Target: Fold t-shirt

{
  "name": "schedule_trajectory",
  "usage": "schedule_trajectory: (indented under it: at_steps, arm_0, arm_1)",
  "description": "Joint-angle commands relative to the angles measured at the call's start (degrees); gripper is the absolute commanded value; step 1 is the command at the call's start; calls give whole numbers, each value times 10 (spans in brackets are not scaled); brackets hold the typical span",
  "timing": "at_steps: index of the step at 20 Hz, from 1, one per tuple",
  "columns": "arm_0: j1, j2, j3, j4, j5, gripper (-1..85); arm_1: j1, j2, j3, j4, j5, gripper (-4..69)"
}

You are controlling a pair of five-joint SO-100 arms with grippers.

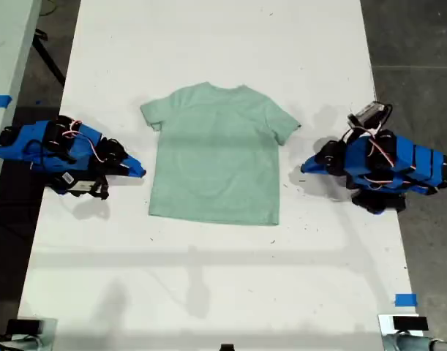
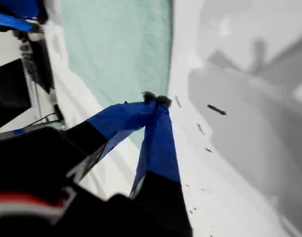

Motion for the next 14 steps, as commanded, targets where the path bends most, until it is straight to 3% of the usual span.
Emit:
schedule_trajectory:
  at_steps: [1,3,6,9,14]
  arm_0:
    - [-56,-10,-88,45,25,0]
    - [-87,-18,-134,83,53,0]
    - [-119,-112,-209,87,90,0]
    - [-143,-256,-308,70,134,0]
    - [-196,-453,-494,108,219,0]
  arm_1:
    - [40,-39,-99,4,-54,-9]
    - [71,-145,-177,19,-94,-10]
    - [113,-272,-280,18,-150,-10]
    - [171,-394,-393,62,-208,-10]
    - [256,-550,-585,145,-301,-8]
